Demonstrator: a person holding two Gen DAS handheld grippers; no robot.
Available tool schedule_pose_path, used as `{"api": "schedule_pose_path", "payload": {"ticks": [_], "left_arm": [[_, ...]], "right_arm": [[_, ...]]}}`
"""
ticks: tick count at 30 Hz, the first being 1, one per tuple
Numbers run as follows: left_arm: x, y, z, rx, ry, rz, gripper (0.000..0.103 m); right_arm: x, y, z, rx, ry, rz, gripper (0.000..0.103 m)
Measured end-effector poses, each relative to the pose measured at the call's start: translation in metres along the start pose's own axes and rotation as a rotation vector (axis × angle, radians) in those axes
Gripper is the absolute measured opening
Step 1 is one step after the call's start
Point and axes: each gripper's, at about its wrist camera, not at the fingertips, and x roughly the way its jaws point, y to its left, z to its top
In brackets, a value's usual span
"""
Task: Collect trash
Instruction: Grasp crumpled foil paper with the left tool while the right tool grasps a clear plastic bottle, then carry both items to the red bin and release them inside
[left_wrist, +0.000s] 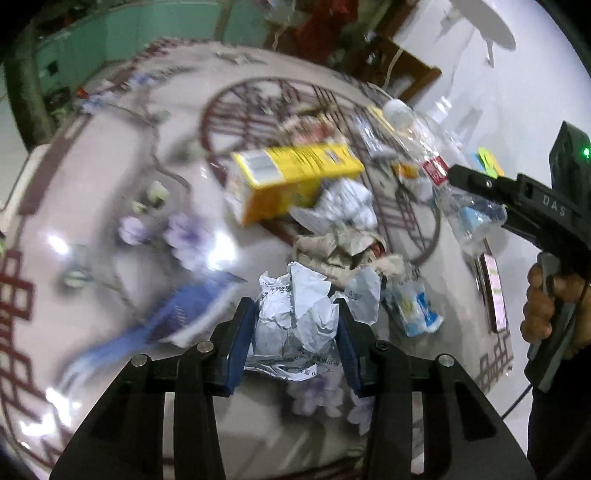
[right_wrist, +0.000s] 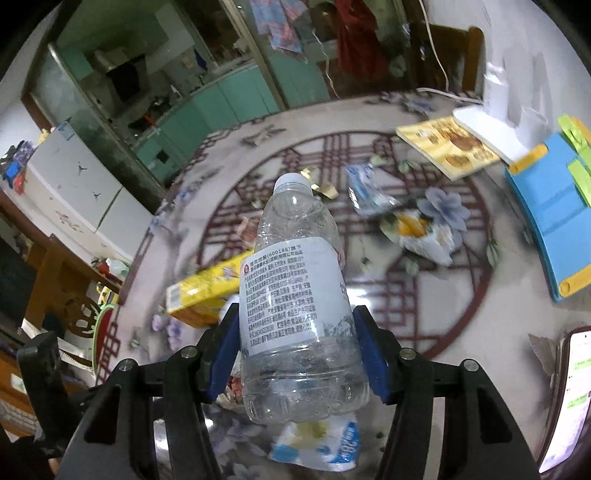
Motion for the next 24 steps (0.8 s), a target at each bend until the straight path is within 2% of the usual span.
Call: {"api": "schedule_pose_path", "payload": {"ticks": [10, 24], "left_arm": [[-0.045, 0.052, 0.010, -0.063, -0.128, 0.042, 0.041], [-0.089, 0.146, 0.011, -0.131, -0.202, 0.120, 0.041]], "right_arm": [[-0.012, 0.057, 0.011, -0.058, -0.056, 0.021, 0.058], [0.005, 0.163, -0.001, -0.123, -0.042, 0.034, 0.058]]}}
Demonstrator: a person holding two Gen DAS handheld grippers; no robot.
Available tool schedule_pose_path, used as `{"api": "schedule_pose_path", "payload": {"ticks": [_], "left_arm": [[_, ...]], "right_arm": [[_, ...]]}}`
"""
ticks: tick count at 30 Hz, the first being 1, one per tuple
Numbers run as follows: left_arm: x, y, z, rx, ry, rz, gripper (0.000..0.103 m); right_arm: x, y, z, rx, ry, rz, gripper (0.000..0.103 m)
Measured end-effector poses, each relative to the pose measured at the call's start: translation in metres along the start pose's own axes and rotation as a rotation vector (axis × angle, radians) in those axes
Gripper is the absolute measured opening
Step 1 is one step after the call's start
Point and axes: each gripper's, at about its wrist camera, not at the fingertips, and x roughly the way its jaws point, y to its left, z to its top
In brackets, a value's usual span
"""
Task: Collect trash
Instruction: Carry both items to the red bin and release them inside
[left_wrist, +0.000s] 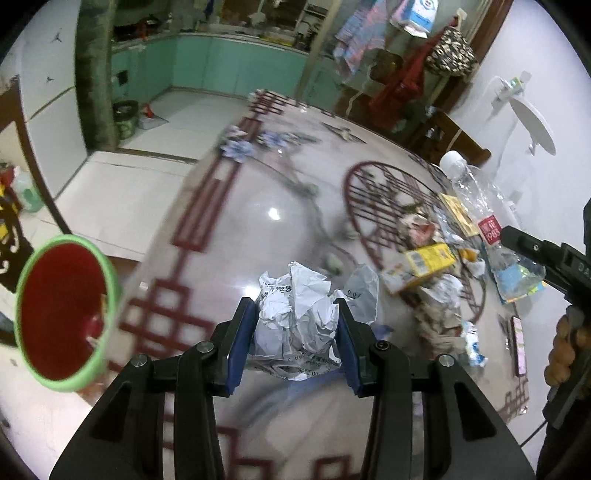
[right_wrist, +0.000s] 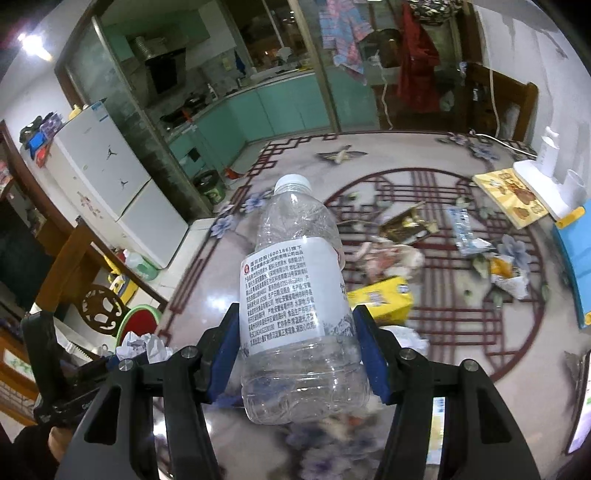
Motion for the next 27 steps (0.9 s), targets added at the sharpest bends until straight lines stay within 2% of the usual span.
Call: {"api": "schedule_pose_path", "payload": {"ticks": [7, 15, 27], "left_arm": [[-0.015, 0.057, 0.006, -0.038, -0.017, 0.046, 0.041], [-0.032, 0.131, 0.006, -0.119, -0.031, 0.134, 0.041], [-0.045, 0.226, -0.001, -0.274, -0.037, 0.308, 0.041]], "right_arm": [[0.026, 0.063, -0.002, -0.042, 0.027, 0.042, 0.058], [0.068, 0.143, -0.006, -0.111, 0.081, 0.112, 0.058], [0.146, 0.266, -0.027, -0.263, 0.243, 0.252, 0.058]]}}
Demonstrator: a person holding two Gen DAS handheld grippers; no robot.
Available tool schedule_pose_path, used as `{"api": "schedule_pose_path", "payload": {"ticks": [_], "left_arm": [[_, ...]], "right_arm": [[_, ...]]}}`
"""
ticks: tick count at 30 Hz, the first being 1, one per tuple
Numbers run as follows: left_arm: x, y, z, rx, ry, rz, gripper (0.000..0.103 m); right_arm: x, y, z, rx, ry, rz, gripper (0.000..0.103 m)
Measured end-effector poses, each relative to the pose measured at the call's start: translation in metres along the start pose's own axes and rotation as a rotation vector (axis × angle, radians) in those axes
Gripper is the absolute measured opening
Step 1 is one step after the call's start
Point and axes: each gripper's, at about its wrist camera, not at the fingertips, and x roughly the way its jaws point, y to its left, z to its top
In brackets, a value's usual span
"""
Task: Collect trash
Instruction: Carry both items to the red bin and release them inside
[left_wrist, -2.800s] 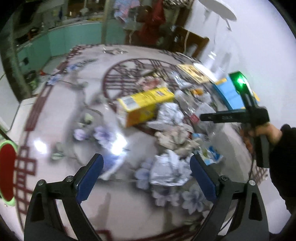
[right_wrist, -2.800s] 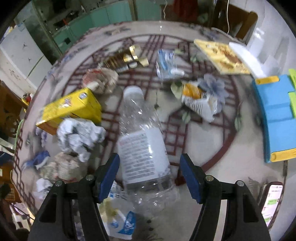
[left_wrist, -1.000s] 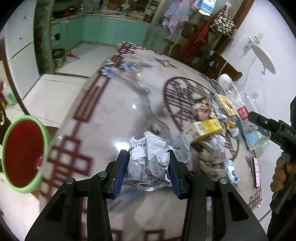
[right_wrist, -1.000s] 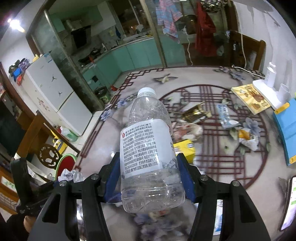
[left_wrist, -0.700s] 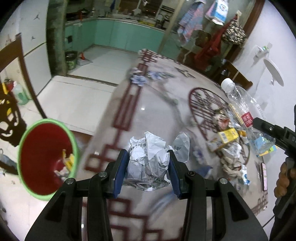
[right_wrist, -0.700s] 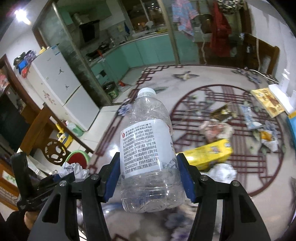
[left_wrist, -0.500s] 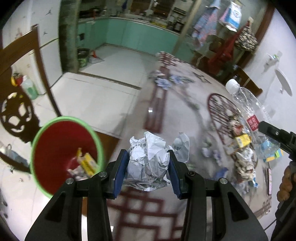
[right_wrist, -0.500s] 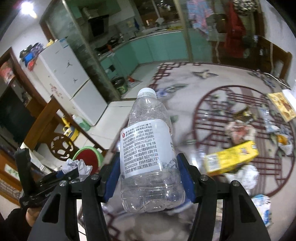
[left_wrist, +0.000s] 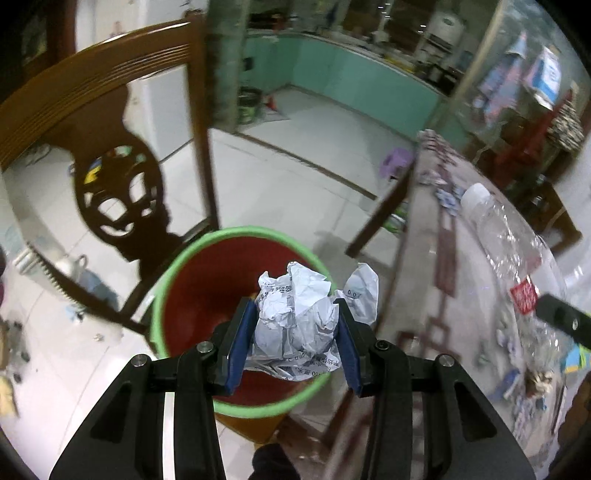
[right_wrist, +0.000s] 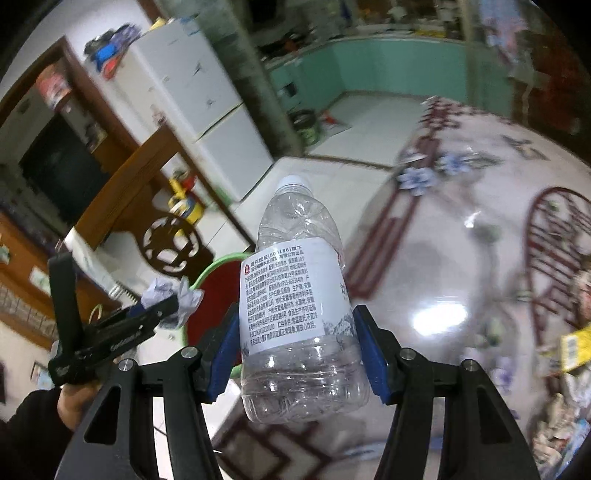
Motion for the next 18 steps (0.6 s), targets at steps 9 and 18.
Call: {"api": "schedule_pose_path", "payload": {"ticks": [9, 18], "left_arm": [[0.012, 0.031, 0.002, -0.038, 0.028, 0.051, 0.041], [0.016, 0.047, 0.008, -0.069, 0.036, 0.066, 0.041]], "right_arm": [[0.078, 0.048, -0.001, -0.097, 0.154, 0.032, 0.058], [0.112, 0.061, 0.003, -0.144, 0.220, 0.034, 0.058]]}}
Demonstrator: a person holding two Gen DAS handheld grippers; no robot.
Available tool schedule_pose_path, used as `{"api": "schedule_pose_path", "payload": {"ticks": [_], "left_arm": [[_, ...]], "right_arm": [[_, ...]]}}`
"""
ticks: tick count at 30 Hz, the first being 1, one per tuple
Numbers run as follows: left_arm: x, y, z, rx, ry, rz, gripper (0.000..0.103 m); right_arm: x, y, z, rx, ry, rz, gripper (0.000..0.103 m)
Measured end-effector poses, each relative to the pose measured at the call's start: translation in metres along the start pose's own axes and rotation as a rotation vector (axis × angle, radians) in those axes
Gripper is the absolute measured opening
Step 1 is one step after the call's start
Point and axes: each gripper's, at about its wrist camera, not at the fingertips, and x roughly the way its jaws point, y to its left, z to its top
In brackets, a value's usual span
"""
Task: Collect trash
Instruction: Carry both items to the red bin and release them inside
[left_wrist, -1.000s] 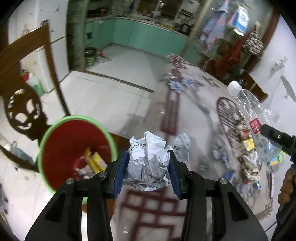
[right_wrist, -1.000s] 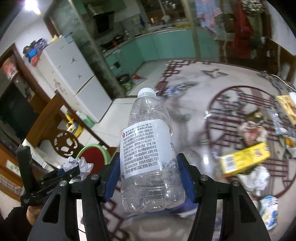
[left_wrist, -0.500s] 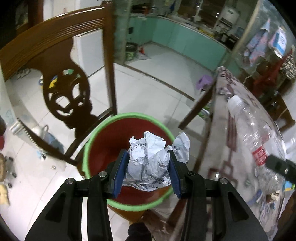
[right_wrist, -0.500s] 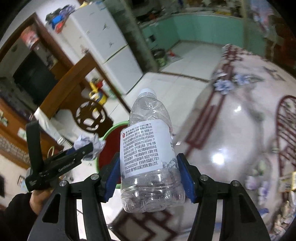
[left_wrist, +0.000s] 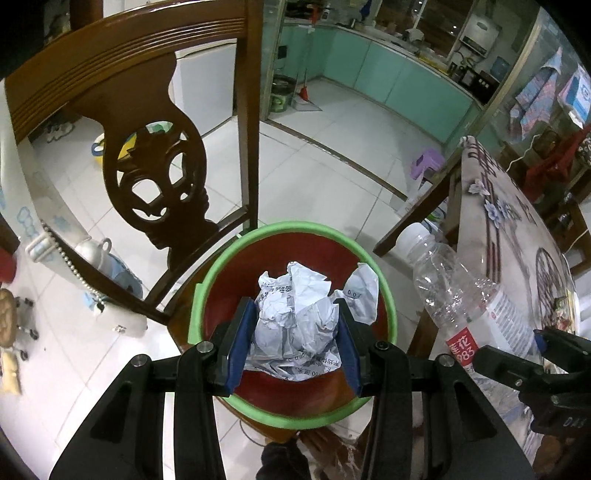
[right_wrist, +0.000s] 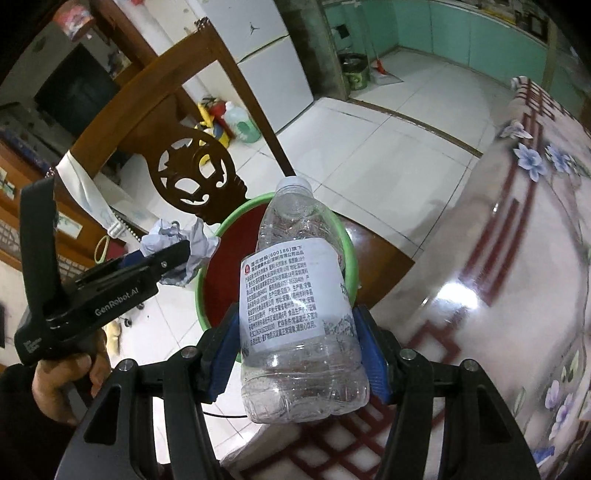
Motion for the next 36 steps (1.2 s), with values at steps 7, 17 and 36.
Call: {"api": "schedule_pose_path", "payload": {"ticks": [7, 17, 36], "left_arm": [[0.001, 0.004, 0.003, -0.016, 0.000, 0.012, 0.042], [-0.003, 0.006, 0.005, -0.039, -0.023, 0.029, 0.071], [-0.018, -0.077, -0.014, 0.103, -0.044, -0.034, 0.071]], "right_arm": [[0.012, 0.005, 0.009, -0.033, 0.020, 0.000, 0.059], [0.013, 0.002, 0.013, -0.016, -0.009, -0.011, 0.059], [-0.103, -0.060, -0.053, 0.120, -0.202, -0.117, 0.059]]}}
